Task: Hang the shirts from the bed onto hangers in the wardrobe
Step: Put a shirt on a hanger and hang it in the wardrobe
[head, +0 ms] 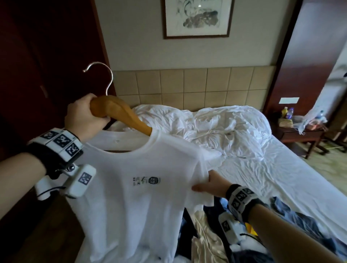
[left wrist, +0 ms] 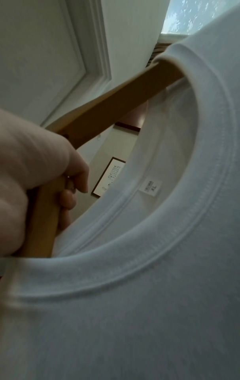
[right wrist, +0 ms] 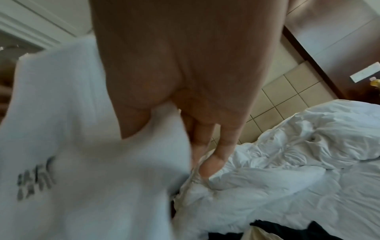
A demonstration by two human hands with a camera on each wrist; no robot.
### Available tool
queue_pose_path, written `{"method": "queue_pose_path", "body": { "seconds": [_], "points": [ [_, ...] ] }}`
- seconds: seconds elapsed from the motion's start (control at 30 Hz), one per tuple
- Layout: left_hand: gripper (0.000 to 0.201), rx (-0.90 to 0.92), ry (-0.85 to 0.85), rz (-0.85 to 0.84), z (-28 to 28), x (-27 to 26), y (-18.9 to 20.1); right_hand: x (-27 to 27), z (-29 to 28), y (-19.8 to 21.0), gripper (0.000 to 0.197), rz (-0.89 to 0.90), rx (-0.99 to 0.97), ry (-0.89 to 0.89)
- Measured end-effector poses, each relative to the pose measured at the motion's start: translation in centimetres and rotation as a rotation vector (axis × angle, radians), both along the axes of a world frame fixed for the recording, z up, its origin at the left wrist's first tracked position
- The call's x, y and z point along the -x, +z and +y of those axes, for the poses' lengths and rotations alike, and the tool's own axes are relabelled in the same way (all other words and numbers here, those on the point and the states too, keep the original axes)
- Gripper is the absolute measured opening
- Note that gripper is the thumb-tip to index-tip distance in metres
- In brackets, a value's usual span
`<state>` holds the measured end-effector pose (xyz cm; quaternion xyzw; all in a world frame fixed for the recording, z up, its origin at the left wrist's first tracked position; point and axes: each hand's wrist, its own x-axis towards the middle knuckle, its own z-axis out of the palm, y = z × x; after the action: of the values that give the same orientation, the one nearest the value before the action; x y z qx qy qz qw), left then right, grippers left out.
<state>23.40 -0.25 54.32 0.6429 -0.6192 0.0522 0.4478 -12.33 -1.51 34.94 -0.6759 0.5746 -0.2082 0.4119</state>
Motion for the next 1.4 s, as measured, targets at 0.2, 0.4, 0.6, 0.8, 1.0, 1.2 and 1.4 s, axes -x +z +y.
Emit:
{"method": "queue_pose_path", "body": {
  "seconds": [0.2,0.4,0.6,0.8,1.0,1.2,1.4],
  "points": [
    [0.03,0.005,0.014,0.008,0.2,-0.6,0.9,0.9,-0.1,-2.1,0.026,0.033,-0.096,0.022],
    [0.028,-0.012,0.075,0.05,0.3,-1.5,0.7,1.7,0.1,-2.4,0.05,0.093,-0.008,-0.115],
    [0.028,-0.014,0.137,0.103,0.8,-2.6,0.4,1.2,-1.1,-1.0,0.047,0.277,0.043,0.126],
    [0.027,-0.064,0.234,0.134,2.9,-4.3,-0.9,-6.5,-2.7,9.4,0.108,0.023,0.519,0.3],
    [0.028,-0.094,0.358,0.197,9.3,-9.7,-3.3,-19.1,-0.7,14.5,0.065,0.245,0.692,0.624],
    [0.037,-0.065,0.49,0.297,21.7,-18.8,-3.5,-31.2,8.8,16.7,0.048,0.524,0.815,1.088],
    [0.04,-0.041,0.747,0.365,39.6,-26.7,-3.8,-43.2,23.4,16.0,0.036,0.315,0.649,1.416]
  ]
}}
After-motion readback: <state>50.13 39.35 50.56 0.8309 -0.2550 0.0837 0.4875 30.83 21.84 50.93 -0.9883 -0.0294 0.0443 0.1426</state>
